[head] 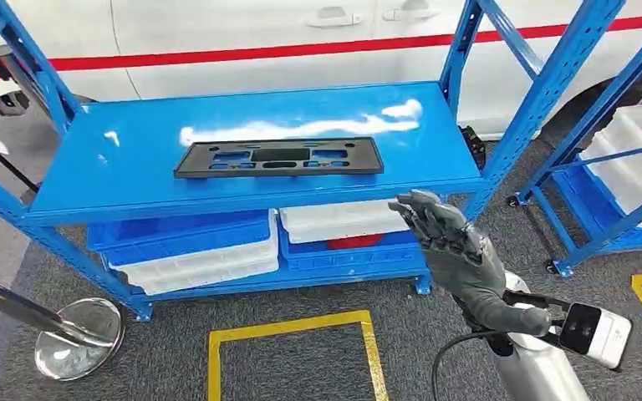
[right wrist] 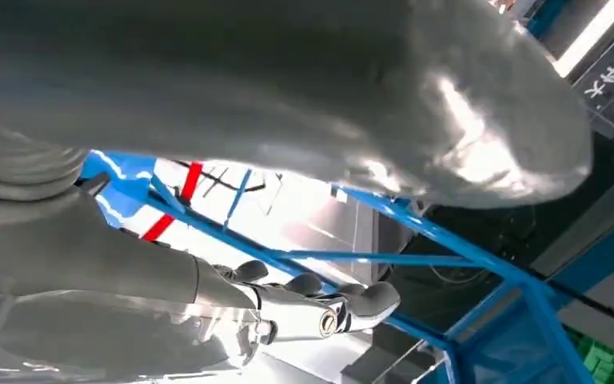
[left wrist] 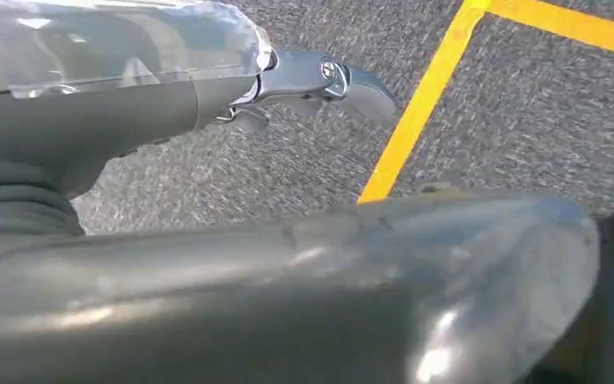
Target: Take the parts from the cabinet and place them on the table.
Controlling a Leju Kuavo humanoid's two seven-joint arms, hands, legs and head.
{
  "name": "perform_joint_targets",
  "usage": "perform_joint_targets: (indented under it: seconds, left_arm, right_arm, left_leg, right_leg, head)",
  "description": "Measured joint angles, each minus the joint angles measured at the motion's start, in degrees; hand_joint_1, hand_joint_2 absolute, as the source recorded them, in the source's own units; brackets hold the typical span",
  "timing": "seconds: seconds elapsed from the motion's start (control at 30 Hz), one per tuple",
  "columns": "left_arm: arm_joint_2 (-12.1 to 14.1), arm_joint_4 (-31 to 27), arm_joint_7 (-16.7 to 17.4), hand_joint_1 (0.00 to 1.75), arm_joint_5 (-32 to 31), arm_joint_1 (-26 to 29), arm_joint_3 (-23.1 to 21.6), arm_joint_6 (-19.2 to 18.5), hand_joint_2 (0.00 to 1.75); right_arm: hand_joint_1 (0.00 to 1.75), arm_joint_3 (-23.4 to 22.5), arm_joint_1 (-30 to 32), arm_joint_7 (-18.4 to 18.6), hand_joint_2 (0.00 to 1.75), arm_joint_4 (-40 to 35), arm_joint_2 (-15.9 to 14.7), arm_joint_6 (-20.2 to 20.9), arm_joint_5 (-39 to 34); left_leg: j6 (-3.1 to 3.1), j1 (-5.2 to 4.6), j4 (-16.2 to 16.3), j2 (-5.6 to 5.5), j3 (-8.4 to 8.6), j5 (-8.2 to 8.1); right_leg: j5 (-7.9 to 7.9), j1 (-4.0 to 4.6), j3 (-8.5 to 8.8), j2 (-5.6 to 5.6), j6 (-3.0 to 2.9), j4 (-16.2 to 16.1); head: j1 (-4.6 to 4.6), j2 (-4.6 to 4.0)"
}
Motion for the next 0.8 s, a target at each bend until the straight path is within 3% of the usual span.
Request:
perform_joint_targets:
  seconds: [0.03, 0.1, 0.13, 0.2, 0.27, 0.3, 0.33, 0.4, 0.43, 0.47, 0.5, 0.53, 0.57, 0.6, 0.63, 0.67, 0.7, 0.73, 0.77, 0.8]
  left_arm:
    - [0.13, 0.02, 0.0, 0.0, 0.0, 0.04, 0.0, 0.0, 0.0]
    - [0.2, 0.11, 0.0, 0.0, 0.0, 0.09, -0.02, 0.0, 0.0]
    - [0.2, 0.22, 0.0, 0.0, 0.0, 0.11, -0.04, 0.0, 0.0]
    - [0.2, 0.22, -0.09, 0.0, 0.0, -0.07, -0.15, 0.02, 0.0]
    - [0.2, 0.22, -0.09, 0.0, -0.09, -0.08, -0.31, 0.13, 0.0]
    - [0.2, 0.22, -0.09, 0.0, -0.09, -0.1, -0.33, 0.2, 0.0]
    - [0.22, 0.24, -0.09, 0.0, -0.09, -0.2, -0.35, 0.2, 0.0]
    - [0.26, 0.24, -0.09, 0.0, -0.02, -0.32, -0.42, 0.2, 0.0]
    - [0.26, 0.24, -0.09, 0.0, -0.02, -0.27, -0.5, 0.2, 0.0]
    - [0.26, 0.24, -0.09, 0.0, -0.02, -0.21, -0.7, 0.2, 0.0]
    - [0.24, 0.24, -0.09, 0.0, -0.02, -0.21, -0.92, 0.2, 0.0]
    - [0.24, 0.24, -0.07, 0.0, -0.02, -0.23, -1.07, 0.2, 0.0]
    - [0.24, 0.24, -0.09, 0.0, -0.04, -0.28, -1.2, 0.2, 0.0]
    - [0.22, 0.24, -0.07, 0.0, -0.04, -0.24, -1.27, 0.17, 0.0]
    - [-0.09, 0.24, -0.07, 0.0, -0.04, -0.31, -1.33, 0.11, 0.0]
    - [-0.09, 0.24, -0.04, 0.0, -0.04, -0.41, -1.33, 0.04, 0.0]
    - [-0.02, 0.24, 0.0, 0.0, -0.02, -0.37, -1.33, 0.0, 0.0]
    - [-0.02, 0.24, 0.0, 0.0, -0.04, -0.34, -1.33, 0.0, 0.0]
    - [0.04, 0.24, -0.02, 0.0, -0.09, -0.44, -1.33, 0.0, 0.0]
    - [0.24, 0.24, -0.04, 0.0, -0.09, -0.5, -1.33, 0.0, 0.0]
  right_arm:
    - [0.0, 0.07, -0.01, 0.0, 0.0, 0.0, 0.0, -0.04, -0.02]
    - [0.0, 0.37, -0.03, 0.0, 0.0, 0.0, 0.0, -0.2, -0.02]
    - [0.0, 0.46, -0.03, 0.0, 0.0, 0.09, 0.0, -0.24, 0.0]
    - [0.0, 0.57, -0.17, 0.0, 0.0, 0.09, 0.02, -0.57, 0.02]
    - [0.0, 0.63, -0.19, 0.0, 0.0, 0.09, -0.13, -0.9, 0.04]
    - [0.0, 0.7, -0.25, 0.0, 0.0, 0.11, -0.13, -0.92, 0.0]
    - [0.0, 0.74, -0.44, 0.0, 0.0, 0.13, -0.2, -0.92, 0.0]
    - [0.0, 0.76, -0.3, 0.0, 0.0, 0.15, -0.48, -0.94, 0.0]
    - [0.0, 0.79, -0.23, 0.0, 0.0, 0.24, -0.52, -0.94, 0.0]
    - [0.0, 0.83, -0.23, 0.0, 0.0, 0.28, -0.55, -0.94, 0.0]
    - [0.0, 0.83, -0.22, 0.0, 0.0, 0.31, -0.61, -1.01, -0.02]
    - [0.0, 0.87, -0.23, 0.0, 0.0, 0.31, -0.79, -1.03, -0.04]
    - [0.0, 0.9, -0.24, 0.0, 0.0, 0.31, -1.03, -1.05, -0.18]
    - [0.0, 0.9, -0.27, 0.0, 0.0, 0.31, -1.38, -1.2, -0.35]
    - [0.0, 0.92, -0.21, 0.0, 0.0, 0.39, -1.64, -1.42, -0.5]
    - [0.0, 1.03, -0.32, 0.0, 0.0, 0.55, -1.9, -1.73, -0.55]
    - [0.0, 1.14, -0.38, 0.0, 0.0, 0.57, -2.12, -2.05, -0.76]
    - [0.0, 1.4, -0.43, 0.0, 0.0, 0.61, -2.38, -2.36, -0.92]
    - [0.0, 1.68, -0.41, 0.0, 0.0, 0.63, -2.6, -2.76, -1.01]
    - [0.0, 2.1, -0.34, 0.0, 0.0, 0.61, -2.84, -3.37, -1.01]
  left_leg:
    - [-0.29, 0.16, -4.33, 0.0, 1.26, 3.08]
    - [-0.1, 0.49, -13.88, -0.03, 3.97, 10.12]
    - [0.27, 0.04, -13.89, -0.03, 3.82, 7.86]
    - [1.62, -0.15, -13.74, -0.12, 3.99, 8.52]
    - [2.47, -0.02, -14.12, -0.21, 4.9, 8.32]
    - [2.8, 0.04, -14.47, -0.21, 5.58, 8.13]
    - [3.17, 0.02, -14.63, -0.22, 5.92, 7.85]
    - [3.5, -0.16, -14.63, -0.29, 6.38, 7.1]
    - [3.61, -0.31, -14.63, -0.32, 6.8, 6.64]
    - [3.64, -0.46, -14.63, -0.38, 7.42, 6.18]
    - [3.67, -0.62, -14.63, -0.42, 8.15, 5.69]
    - [3.67, -0.77, -14.63, -0.47, 8.95, 5.12]
    - [3.63, -0.97, -14.66, -0.49, 9.89, 4.51]
    - [3.57, -0.96, -14.85, -0.5, 10.2, 3.95]
    - [3.16, -1.19, -14.64, -0.51, 10.97, 3.49]
    - [2.8, -1.06, -14.78, -0.59, 10.85, 3.23]
    - [2.44, -1.02, -15.16, -0.54, 11.0, 2.95]
    - [2.08, -1.07, -14.4, -0.41, 11.63, 3.53]
    - [1.8, -1.26, -14.45, -0.42, 12.13, 3.46]
    - [1.67, -1.04, -13.13, -0.42, 11.6, 3.1]
  right_leg:
    - [-0.59, -0.2, 0.85, 0.1, 0.29, 0.03]
    - [-1.92, -0.43, 2.14, 0.1, 1.05, 0.04]
    - [-2.23, -0.35, 2.52, 0.24, 1.45, 0.31]
    - [-2.57, -0.2, 2.65, 0.22, 2.38, 0.25]
    - [-2.4, -0.39, 2.61, 0.19, 2.97, 0.9]
    - [-2.16, -0.55, 1.7, 0.07, 3.24, 3.32]
    - [-2.66, -0.59, -0.38, 0.03, 3.2, 6.83]
    - [-6.24, -0.59, -6.08, 0.03, 3.44, 14.92]
    - [-8.04, -0.58, -8.63, 0.03, 3.47, 17.8]
    - [-7.96, -0.56, -9.91, 0.03, 3.41, 18.21]
    - [-6.39, -0.52, -9.98, 0.03, 3.27, 16.42]
    - [-3.66, -0.37, -9.17, 0.01, 2.81, 12.94]
    - [-0.04, -0.07, -7.76, 0.0, 2.25, 8.0]
    - [3.83, 0.31, -6.58, -0.22, 1.2, 3.5]
    - [4.12, 0.9, -6.62, -0.38, 0.79, 2.0]
    - [3.14, 0.96, -6.36, -0.41, 0.82, 1.46]
    - [3.95, 1.06, -6.15, -0.4, 0.7, 1.45]
    - [3.71, 1.13, -5.73, -0.2, 0.42, 0.87]
    - [3.61, 0.64, -4.63, -0.06, 0.22, 0.42]
    - [3.51, 0.4, -3.66, -0.22, 0.12, -0.24]
  head:
    - [0.0, 0.0]
    - [0.02, 0.0]
    - [0.02, 0.0]
    - [0.02, 0.0]
    - [0.0, 0.0]
    - [0.02, 0.0]
    - [0.02, 0.0]
    - [0.02, 0.0]
    - [0.02, 0.0]
    - [0.02, 0.0]
    - [0.02, 0.0]
    - [0.02, 0.0]
    - [0.02, 0.0]
    - [0.02, 0.0]
    - [0.0, 0.0]
    - [0.11, 0.0]
    - [0.11, 0.0]
    - [0.09, 0.0]
    - [0.09, 0.0]
    - [0.09, 0.0]
